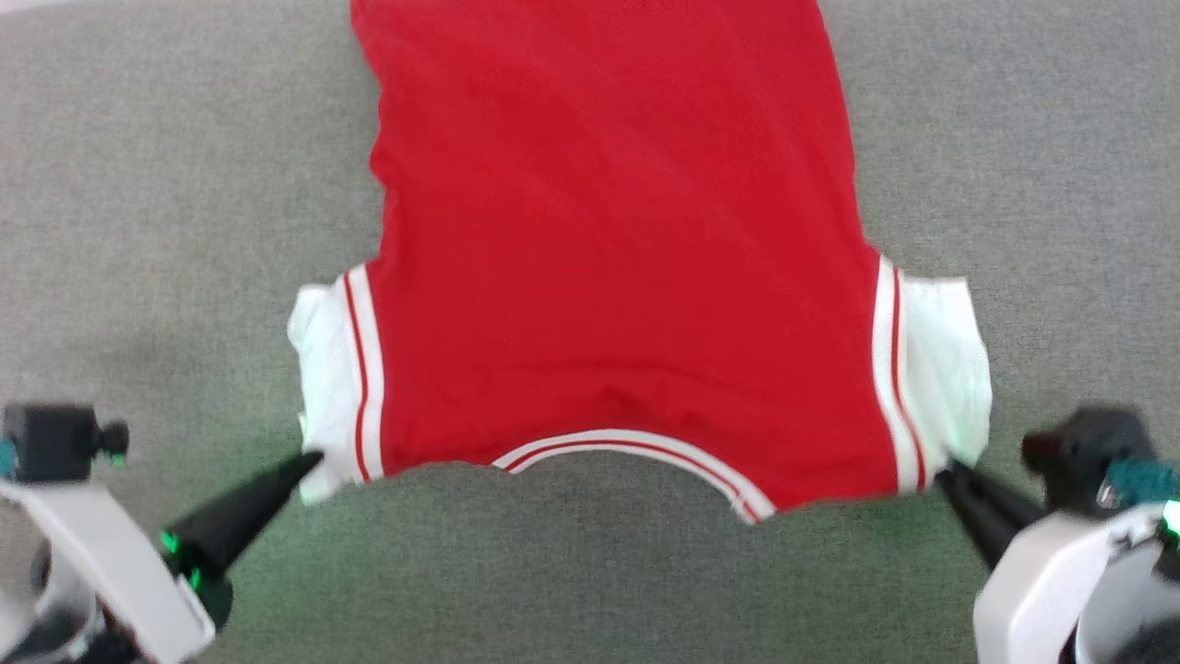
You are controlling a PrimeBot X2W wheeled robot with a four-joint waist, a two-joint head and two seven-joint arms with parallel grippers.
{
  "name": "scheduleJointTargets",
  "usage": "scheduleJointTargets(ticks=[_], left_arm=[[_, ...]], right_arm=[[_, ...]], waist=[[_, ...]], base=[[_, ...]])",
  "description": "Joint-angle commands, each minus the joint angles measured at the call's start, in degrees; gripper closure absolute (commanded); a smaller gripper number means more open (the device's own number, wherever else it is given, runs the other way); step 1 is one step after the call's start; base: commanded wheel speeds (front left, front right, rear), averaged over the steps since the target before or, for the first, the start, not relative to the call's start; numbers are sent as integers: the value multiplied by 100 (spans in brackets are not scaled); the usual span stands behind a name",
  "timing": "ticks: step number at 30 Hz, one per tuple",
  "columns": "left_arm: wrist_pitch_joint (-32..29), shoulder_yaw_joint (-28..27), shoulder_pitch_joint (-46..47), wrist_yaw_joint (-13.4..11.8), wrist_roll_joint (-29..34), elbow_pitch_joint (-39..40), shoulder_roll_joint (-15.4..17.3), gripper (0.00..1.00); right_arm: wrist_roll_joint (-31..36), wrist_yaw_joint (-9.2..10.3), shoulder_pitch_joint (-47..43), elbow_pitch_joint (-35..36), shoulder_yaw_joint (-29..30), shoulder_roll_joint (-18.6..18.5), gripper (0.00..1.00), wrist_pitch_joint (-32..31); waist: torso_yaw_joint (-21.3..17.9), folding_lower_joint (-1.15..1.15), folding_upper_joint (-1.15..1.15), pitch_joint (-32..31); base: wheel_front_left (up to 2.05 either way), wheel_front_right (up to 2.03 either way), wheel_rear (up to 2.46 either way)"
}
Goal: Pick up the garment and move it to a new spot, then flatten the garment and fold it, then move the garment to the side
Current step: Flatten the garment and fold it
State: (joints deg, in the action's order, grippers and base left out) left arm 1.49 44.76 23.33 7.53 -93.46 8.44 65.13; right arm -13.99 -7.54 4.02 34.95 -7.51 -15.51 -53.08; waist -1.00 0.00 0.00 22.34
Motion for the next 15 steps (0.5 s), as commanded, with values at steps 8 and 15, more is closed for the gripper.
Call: scheduleJointTargets(ticks=[8, 15], left_arm=[[396, 304, -1135, -9, 368, 634, 675, 100], [826, 457, -1651, -9, 427, 886, 1001, 100]], right_arm=[[119, 11, -1378, 453, -244, 60, 100, -213], [204, 11, -2000, 650, -341, 129, 100, -137]], waist=[[-72, 0, 0, -78], [-93, 0, 0, -60]], base=[[0, 0, 0], [0, 0, 0]])
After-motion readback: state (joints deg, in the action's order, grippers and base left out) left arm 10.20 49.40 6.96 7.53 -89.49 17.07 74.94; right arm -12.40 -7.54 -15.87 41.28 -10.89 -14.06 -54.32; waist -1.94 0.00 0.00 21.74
